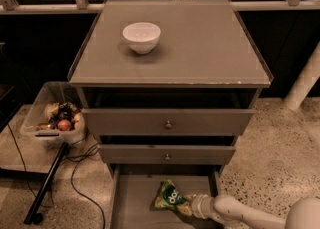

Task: Place green rice chip bag into bottom drawer

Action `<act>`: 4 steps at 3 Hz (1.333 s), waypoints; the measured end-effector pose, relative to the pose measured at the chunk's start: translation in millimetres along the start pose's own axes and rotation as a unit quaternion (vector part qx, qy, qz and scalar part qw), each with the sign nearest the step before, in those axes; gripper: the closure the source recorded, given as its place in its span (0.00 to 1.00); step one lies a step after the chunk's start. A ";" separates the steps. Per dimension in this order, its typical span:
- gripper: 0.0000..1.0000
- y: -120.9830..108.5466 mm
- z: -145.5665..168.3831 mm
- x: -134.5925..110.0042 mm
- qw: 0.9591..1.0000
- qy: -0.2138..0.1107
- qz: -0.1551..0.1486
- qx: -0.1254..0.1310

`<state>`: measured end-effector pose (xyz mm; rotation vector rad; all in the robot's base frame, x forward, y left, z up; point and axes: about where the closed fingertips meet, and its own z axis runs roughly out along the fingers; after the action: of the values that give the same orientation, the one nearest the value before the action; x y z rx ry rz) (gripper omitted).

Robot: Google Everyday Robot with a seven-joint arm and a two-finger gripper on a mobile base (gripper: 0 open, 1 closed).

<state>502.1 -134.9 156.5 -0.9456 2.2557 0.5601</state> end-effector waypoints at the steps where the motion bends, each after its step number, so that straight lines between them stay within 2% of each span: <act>1: 1.00 2.0 9.0 8.4 1.000 0.010 -0.004 0.004; 2: 0.82 2.3 7.5 6.8 1.000 0.010 -0.004 0.004; 4: 0.35 2.3 7.5 6.8 1.000 0.010 -0.004 0.004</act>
Offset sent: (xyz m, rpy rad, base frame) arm -0.0025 0.0024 -0.0107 -0.0195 0.0044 0.0032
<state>499.5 -132.3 146.8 -0.9600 2.2691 0.5401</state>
